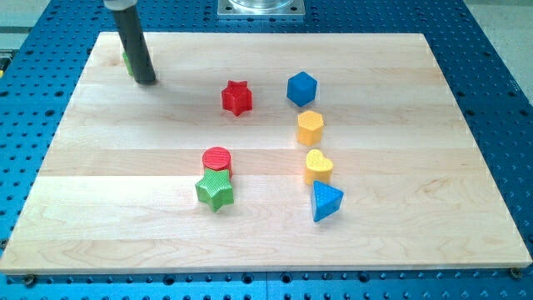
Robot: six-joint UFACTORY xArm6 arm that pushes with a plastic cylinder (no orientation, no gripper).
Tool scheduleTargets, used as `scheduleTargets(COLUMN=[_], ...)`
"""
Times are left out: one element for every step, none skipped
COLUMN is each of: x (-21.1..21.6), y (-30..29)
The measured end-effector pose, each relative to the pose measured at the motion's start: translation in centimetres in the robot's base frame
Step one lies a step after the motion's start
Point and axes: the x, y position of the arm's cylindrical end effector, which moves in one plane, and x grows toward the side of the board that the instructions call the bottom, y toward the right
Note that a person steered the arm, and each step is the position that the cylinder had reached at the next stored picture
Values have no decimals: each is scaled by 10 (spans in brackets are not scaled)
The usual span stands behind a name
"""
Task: Place the green circle at the top left of the board
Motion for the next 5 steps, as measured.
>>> scheduleTargets(x=[-17,-25,-26,-22,-37], y=[0,-1,-2,1,-31])
